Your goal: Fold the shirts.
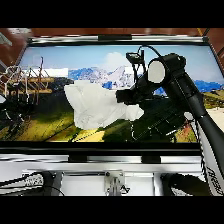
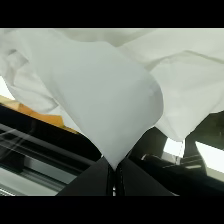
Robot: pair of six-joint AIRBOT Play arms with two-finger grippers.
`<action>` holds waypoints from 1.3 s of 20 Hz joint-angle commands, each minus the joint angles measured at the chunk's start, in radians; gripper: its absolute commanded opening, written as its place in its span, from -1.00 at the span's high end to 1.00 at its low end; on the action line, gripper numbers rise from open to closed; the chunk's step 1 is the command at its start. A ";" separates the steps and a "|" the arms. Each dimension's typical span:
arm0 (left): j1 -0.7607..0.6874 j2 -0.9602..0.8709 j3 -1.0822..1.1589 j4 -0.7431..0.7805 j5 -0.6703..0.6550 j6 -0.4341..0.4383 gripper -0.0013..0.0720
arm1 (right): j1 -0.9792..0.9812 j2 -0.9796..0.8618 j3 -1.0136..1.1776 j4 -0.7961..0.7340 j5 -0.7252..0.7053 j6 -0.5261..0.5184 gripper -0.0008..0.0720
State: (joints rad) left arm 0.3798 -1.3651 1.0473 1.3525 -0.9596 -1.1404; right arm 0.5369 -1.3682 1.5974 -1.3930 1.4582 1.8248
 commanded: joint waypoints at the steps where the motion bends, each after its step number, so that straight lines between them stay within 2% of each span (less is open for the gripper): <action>1: 0.000 0.055 0.064 -0.003 -0.050 -0.015 0.85 | 0.000 0.000 0.001 -0.005 0.001 0.001 0.78; 4: -0.018 0.166 0.091 -0.046 -0.064 -0.061 0.85 | 0.000 0.000 0.001 -0.021 0.010 0.008 0.78; 6: -0.072 0.276 0.092 -0.111 -0.077 -0.056 0.85 | 0.000 0.000 0.002 -0.058 0.027 0.021 0.78; 9: -0.242 0.433 0.088 -0.130 -0.223 0.032 0.86 | -0.005 0.000 0.005 -0.111 0.059 0.024 0.78; 11: -0.361 0.516 0.051 -0.129 -0.323 0.028 0.86 | -0.039 0.001 0.023 -0.104 0.070 0.036 0.78; 14: -0.521 0.636 -0.074 -0.024 -0.401 -0.046 0.86 | -0.116 0.001 0.103 -0.106 0.068 0.037 0.78; 16: -0.632 0.713 -0.182 0.010 -0.444 -0.051 0.87 | -0.166 0.001 0.150 -0.105 0.069 0.028 0.78; 19: -0.854 0.805 -0.289 0.000 -0.461 -0.156 0.87 | -0.200 0.000 0.163 -0.092 0.069 0.019 0.78; 22: -1.103 0.867 -0.304 0.156 -0.467 -0.321 0.87 | -0.200 0.000 0.163 -0.094 0.069 0.019 0.78; 24: -1.237 0.892 -0.304 0.193 -0.467 -0.391 0.87 | -0.200 0.000 0.163 -0.094 0.069 0.019 0.78; 26: -1.363 0.902 -0.309 0.273 -0.470 -0.505 0.87 | -0.200 0.000 0.163 -0.093 0.070 0.019 0.78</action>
State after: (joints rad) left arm -0.7940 -0.4980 0.7540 1.5021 -1.4174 -1.4792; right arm 0.3408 -1.3682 1.7569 -1.4883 1.5272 1.8450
